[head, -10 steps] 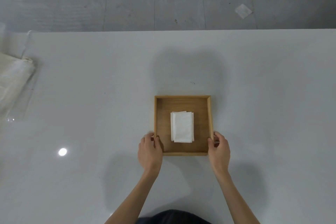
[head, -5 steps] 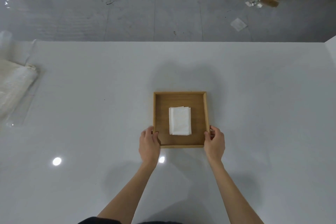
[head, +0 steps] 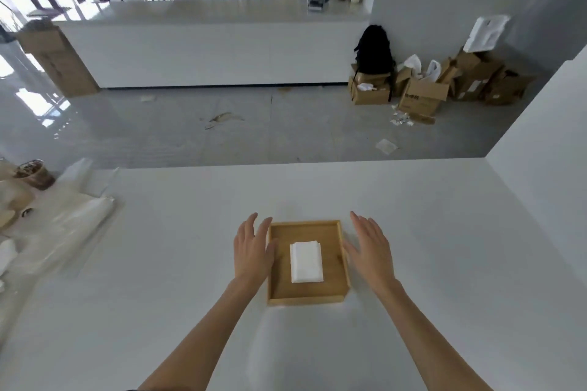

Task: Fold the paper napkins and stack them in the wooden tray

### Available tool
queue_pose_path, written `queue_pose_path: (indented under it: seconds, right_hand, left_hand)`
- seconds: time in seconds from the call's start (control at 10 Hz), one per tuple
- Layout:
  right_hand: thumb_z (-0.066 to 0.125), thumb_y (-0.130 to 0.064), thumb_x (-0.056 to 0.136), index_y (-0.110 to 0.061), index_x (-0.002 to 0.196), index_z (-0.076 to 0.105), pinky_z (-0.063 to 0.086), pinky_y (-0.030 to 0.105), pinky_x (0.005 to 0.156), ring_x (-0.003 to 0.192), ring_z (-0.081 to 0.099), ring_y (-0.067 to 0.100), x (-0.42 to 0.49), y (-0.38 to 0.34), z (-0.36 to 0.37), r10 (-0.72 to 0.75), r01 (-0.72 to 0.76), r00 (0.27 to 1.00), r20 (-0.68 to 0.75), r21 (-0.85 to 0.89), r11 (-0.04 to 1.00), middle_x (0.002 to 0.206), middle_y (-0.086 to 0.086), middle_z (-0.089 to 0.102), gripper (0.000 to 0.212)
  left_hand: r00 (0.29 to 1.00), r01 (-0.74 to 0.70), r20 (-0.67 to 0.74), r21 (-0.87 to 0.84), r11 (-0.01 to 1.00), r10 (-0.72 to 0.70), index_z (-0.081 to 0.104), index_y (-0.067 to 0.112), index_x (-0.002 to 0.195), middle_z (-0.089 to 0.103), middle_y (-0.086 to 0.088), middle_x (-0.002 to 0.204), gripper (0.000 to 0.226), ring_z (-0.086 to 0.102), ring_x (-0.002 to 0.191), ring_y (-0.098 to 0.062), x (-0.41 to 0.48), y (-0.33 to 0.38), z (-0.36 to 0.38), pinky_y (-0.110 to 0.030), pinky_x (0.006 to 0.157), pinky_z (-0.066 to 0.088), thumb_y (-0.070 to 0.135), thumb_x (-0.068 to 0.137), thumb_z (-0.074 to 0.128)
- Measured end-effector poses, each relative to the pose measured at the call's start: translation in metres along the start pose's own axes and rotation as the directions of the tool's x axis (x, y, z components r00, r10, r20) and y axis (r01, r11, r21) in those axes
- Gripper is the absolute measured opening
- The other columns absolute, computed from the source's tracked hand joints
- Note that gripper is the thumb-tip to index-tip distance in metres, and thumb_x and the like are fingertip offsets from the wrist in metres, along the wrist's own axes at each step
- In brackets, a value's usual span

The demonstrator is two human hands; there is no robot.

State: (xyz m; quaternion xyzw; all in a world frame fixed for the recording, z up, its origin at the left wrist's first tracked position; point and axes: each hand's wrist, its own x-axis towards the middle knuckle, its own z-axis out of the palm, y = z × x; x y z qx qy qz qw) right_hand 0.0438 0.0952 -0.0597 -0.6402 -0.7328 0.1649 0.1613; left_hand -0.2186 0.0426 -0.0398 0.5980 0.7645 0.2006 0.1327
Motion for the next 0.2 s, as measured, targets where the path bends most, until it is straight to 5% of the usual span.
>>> queue_pose_path:
  seconds: [0.2]
  right_hand:
    - [0.056, -0.057, 0.093, -0.032, 0.159, 0.012, -0.001, 0.051, 0.123, 0.155, -0.004, 0.034, 0.009, -0.048, -0.082, -0.247, 0.215, 0.963, -0.103, -0.249, 0.944, 0.169, 0.007, 0.005, 0.082]
  left_hand:
    - [0.984, -0.175, 0.025, 0.262, 0.949, 0.175, 0.012, 0.039, 0.158, -0.009, -0.009, 0.168, 0.084, -0.011, 0.155, -0.033, 0.015, 0.059, -0.078, -0.054, 0.121, -0.008, 0.061, 0.091, 0.058]
